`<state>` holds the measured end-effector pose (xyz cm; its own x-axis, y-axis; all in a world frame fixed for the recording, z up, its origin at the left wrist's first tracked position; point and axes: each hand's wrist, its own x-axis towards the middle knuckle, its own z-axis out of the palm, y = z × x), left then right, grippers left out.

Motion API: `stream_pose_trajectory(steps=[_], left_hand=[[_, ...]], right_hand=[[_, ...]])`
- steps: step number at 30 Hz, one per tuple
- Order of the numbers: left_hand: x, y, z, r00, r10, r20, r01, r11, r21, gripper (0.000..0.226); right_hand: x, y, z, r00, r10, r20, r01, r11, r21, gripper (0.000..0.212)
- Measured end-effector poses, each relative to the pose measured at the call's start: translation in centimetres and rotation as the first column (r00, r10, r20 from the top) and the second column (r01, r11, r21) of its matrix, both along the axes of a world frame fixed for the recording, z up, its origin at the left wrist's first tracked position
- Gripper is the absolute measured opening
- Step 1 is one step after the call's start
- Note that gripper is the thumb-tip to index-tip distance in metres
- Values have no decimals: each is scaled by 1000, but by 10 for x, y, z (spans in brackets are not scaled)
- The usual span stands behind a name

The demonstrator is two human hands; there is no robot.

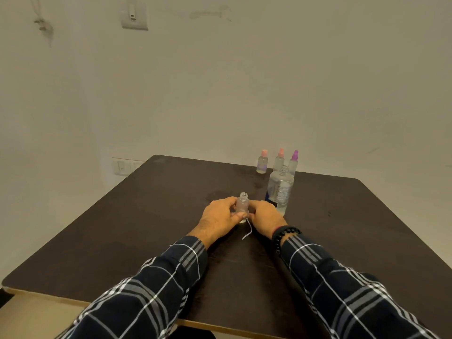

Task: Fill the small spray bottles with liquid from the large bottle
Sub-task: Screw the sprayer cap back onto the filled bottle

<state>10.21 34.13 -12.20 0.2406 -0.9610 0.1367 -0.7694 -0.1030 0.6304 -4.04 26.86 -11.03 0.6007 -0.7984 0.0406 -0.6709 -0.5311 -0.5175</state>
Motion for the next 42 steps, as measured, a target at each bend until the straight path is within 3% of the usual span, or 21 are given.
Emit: stream_pose_trajectory(steps=[5,12,20,26,29,34,38,42], left_hand=[[-1,-1,1,1000,0,9,-1,1000,16,48],[-3,1,3,1000,14,15,-14,1000,-3,48],[-3,1,4,999,14,30,-14,1000,15,50],[-4,2,4,1000,16,12,-16,999,33,51],[-4,2,4,1000,19,2,-19,999,36,52],[-5,4,5,999,35,7,-36,999,37,54],[-7,3,6,999,39,8,-40,998,49,55],[-6,4,6,999,38,28,-40,997,58,56]], right_hand=[[2,-2,5,983,39,-180,-49,997,-53,31],[1,0,14,986,37,-162,-43,999,-34,30],[3,1,8,986,-106,-128,93,991,-100,6],[-5,-2,21,978,-172,119,183,979,-88,46],[-10,3,36,928,-120,353,167,980,-107,35],[-15,14,44,737,-62,673,158,984,-82,25],[-15,17,46,604,-28,797,140,988,-71,24],[-14,15,46,532,-22,847,155,985,-72,33]])
